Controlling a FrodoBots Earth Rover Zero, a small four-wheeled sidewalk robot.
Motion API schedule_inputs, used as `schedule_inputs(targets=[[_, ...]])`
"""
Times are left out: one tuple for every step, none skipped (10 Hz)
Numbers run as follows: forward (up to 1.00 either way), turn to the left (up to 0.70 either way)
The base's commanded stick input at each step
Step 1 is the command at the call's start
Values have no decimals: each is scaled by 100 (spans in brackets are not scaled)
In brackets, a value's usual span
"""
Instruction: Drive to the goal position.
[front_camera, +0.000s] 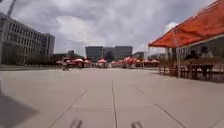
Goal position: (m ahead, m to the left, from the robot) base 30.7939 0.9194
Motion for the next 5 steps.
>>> schedule_inputs(targets=[[85, -2], [85, -2], [85, -2], [85, -2], [85, -2]])
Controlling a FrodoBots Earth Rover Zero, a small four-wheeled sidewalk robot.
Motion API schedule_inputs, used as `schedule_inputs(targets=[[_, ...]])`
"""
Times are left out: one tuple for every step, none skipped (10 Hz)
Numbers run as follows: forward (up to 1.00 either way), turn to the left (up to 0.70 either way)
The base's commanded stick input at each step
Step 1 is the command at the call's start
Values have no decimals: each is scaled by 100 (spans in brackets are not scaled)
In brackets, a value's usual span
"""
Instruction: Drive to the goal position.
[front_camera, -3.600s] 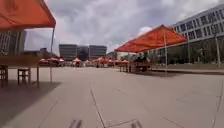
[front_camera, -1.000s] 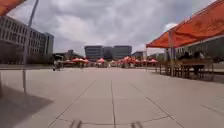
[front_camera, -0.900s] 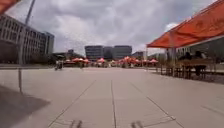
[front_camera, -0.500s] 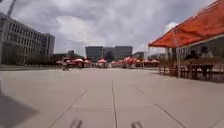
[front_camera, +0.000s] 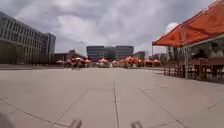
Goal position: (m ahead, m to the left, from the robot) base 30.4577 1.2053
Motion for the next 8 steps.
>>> schedule_inputs(targets=[[85, -2], [85, -2], [85, -2], [85, -2], [85, -2], [85, 0], [85, -2], [85, -2]])
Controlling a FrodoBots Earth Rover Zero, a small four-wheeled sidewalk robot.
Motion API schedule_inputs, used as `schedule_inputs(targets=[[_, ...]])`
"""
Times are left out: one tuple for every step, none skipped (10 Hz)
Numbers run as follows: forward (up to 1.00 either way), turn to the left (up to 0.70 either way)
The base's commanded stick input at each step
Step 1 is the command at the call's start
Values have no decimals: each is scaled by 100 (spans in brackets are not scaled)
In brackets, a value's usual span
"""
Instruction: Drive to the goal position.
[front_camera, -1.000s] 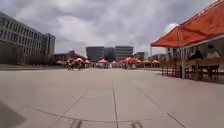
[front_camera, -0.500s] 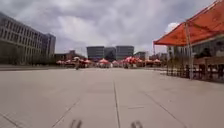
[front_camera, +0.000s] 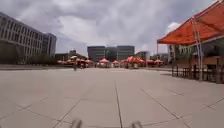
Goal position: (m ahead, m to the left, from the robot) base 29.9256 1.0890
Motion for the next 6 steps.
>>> schedule_inputs(targets=[[85, -2], [85, -2], [85, -2], [85, -2], [85, -2], [85, -2]])
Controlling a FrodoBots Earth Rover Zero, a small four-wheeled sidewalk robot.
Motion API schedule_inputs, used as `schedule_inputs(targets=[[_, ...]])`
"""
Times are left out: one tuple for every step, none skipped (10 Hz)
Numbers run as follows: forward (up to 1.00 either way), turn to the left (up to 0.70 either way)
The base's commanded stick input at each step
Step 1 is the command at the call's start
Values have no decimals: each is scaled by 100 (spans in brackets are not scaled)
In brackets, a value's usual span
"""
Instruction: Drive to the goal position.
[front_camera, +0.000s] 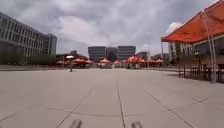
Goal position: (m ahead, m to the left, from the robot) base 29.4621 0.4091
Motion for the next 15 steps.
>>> schedule_inputs(targets=[[85, -2], [85, -2], [85, -2], [85, -2], [85, -2], [85, -2], [85, -2], [85, -2], [85, -2], [85, 0], [85, 1], [85, 0], [85, 0], [85, 0], [85, 0]])
